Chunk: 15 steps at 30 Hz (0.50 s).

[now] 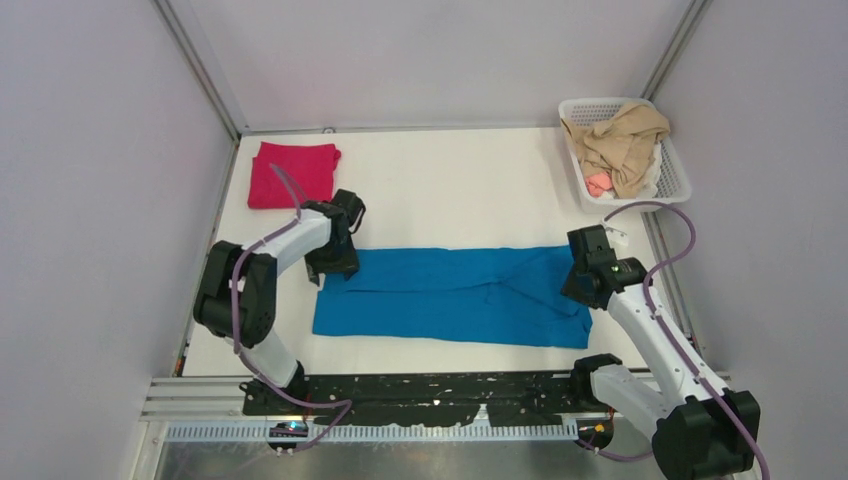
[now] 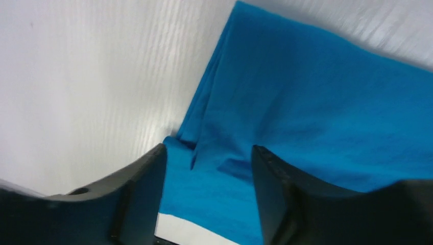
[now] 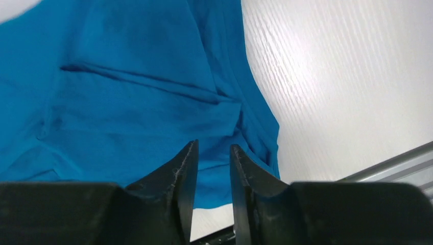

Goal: Fold and stack the t-shirts
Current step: Fold the other side of the tshirt into a rectangle

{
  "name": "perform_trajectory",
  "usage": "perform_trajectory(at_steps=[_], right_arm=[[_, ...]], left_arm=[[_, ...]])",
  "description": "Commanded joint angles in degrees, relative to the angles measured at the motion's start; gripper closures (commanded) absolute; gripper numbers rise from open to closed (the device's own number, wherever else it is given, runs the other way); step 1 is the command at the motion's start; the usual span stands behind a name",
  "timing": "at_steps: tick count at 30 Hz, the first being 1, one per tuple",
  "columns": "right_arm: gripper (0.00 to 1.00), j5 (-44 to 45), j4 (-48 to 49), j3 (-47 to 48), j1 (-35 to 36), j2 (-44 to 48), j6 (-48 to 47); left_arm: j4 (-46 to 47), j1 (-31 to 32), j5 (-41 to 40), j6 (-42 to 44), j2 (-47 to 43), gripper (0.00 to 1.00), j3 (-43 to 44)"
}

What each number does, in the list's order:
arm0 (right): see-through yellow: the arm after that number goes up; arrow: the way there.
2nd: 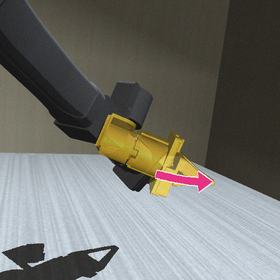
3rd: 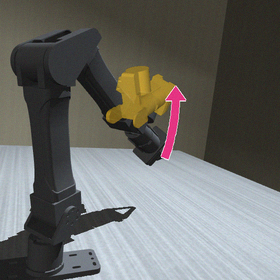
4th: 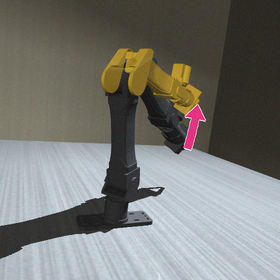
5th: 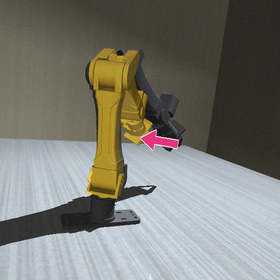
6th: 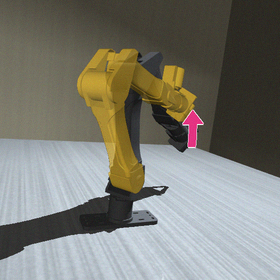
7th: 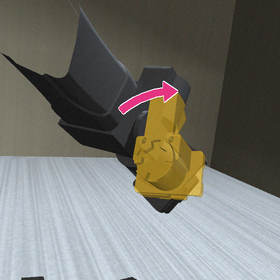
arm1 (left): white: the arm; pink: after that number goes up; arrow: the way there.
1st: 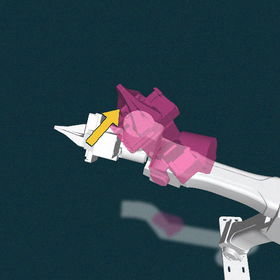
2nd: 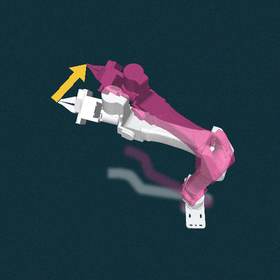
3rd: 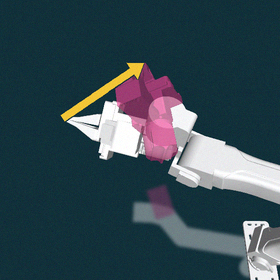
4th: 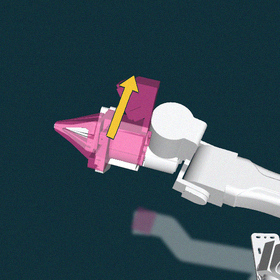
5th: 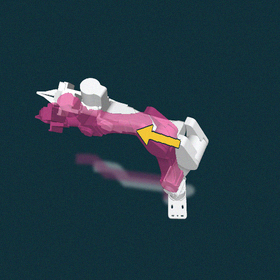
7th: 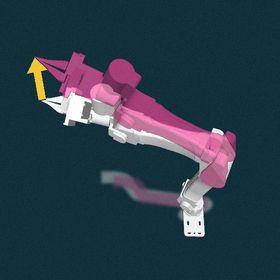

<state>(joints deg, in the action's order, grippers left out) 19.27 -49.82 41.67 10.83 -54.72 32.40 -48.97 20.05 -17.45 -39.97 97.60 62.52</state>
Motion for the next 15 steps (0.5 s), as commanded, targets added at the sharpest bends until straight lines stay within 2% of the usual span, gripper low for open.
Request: perform_trajectory(at_steps=[1, 2, 4, 5, 7, 8, 10, 11, 12, 15], right_arm=[[0.56, -3.85, -5.05, -2.63, 0.27, 5.37, 8.18], [0.53, -3.86, -5.48, -2.84, 0.26, 6.49, 8.42], [0.38, -2.01, -6.32, -1.53, 0.25, 9.84, 6.77], [0.34, -1.54, -4.82, -1.03, 0.29, 12.19, 5.64], [0.08, -1.91, 0.84, -0.49, 0.25, 15.09, 2.26], [0.02, -4.34, 3.45, -1.36, 0.25, 15.75, 0.59], [0.05, -10.64, 16.49, -4.30, 0.20, 16.04, -0.39], [0.05, -17.24, 19.89, -6.00, 0.23, 15.25, -1.44], [0.05, -20.14, 26.06, -6.48, 0.22, 12.42, -1.63], [0.05, -27.60, 33.46, -5.82, 0.24, 3.40, -3.14]], left_arm=[[-4.75, 0.13, -4.00, -2.04, -7.96, 0.26, -1.38], [-5.71, 0.08, -5.03, -2.39, -10.36, 0.16, -1.80], [-8.25, 0.07, -7.68, -3.34, -13.34, 0.06, -0.82], [-8.98, 0.07, -7.85, -3.14, -14.42, 0.01, 0.11], [-7.59, 0.14, -4.84, -0.96, -15.69, 0.00, 1.64], [-5.20, 0.14, -1.91, 0.63, -15.76, 0.00, 1.95], [0.99, 0.20, 7.16, 3.25, -14.94, 0.00, 1.95], [3.52, 0.29, 11.29, 4.03, -13.99, 0.00, 1.87], [5.89, 0.58, 15.05, 4.58, -12.96, 0.00, 1.77], [8.94, 1.94, 20.51, 5.13, -8.76, 0.00, 2.13]])
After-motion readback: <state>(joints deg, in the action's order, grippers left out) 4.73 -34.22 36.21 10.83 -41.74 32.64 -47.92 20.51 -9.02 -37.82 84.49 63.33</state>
